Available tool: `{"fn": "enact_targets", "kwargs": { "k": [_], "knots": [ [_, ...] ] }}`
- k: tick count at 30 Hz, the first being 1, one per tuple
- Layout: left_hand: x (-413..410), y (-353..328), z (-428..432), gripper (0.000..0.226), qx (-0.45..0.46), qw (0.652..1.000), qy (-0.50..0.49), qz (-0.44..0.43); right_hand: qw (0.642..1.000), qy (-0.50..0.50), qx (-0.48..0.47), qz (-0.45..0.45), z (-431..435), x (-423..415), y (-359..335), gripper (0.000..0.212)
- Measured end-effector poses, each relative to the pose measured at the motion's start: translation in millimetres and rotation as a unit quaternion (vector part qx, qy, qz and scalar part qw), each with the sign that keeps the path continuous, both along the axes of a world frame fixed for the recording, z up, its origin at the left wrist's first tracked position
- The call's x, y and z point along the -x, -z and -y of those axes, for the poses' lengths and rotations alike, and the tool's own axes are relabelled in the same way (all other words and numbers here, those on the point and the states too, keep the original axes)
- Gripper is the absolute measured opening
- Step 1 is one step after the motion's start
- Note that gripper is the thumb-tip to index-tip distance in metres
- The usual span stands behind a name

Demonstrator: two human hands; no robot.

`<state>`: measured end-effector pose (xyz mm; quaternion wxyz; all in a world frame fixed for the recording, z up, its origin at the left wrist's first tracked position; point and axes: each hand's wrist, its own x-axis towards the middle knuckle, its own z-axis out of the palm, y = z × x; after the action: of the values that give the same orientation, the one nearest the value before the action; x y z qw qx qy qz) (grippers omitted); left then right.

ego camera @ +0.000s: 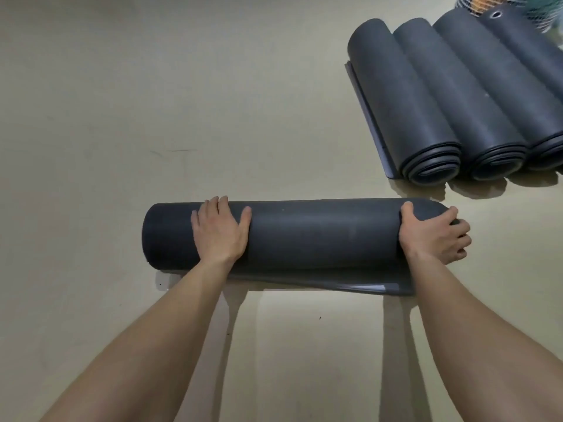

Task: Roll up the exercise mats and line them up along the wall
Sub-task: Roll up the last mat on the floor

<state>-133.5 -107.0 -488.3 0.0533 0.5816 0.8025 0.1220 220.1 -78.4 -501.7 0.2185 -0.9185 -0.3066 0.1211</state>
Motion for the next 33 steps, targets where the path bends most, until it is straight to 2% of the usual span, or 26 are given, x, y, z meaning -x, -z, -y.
{"fn": "enact_targets", "kwargs": {
  "k": [2,4,6,8,10,15,22,25,30,33],
  "knots": [
    [40,-3,8,0.082,0.018,0.996,-0.089,-0.005,1.0,0.007,-0.012,0.002,0,1,1,0.088],
    [71,-9,18,0.094,0.043,0.98,-0.19,0.031,1.0,0.009,-0.022,0.001,3,5,1,0.086],
    [91,-13,24,0.107,0.057,0.946,-0.291,0.129,1.0,0.008,-0.027,-0.006,6,10,0,0.085],
    [99,-13,28,0.112,0.05,0.915,-0.332,0.222,0.999,0.005,-0.026,-0.02,8,13,-3,0.085],
    [100,-11,30,0.108,0.025,0.906,-0.338,0.255,0.999,-0.002,-0.022,-0.033,10,14,-8,0.087],
    [98,-8,32,0.099,-0.008,0.904,-0.33,0.271,0.998,-0.015,-0.016,-0.065,10,3,-23,0.091],
    [100,-20,26,0.099,-0.015,0.927,-0.3,0.226,0.993,0.018,-0.045,-0.112,30,19,-23,0.078],
    [105,-12,30,0.103,0.002,0.932,-0.293,0.215,0.99,0.038,-0.063,-0.122,34,24,-19,0.072],
    [108,-8,16,0.118,0.016,0.9,-0.362,0.24,0.993,0.018,-0.051,-0.107,36,17,-10,0.072],
    [108,-5,13,0.116,-0.017,0.918,-0.314,0.241,0.993,0.012,-0.069,-0.097,41,15,-4,0.071]
  ]
}}
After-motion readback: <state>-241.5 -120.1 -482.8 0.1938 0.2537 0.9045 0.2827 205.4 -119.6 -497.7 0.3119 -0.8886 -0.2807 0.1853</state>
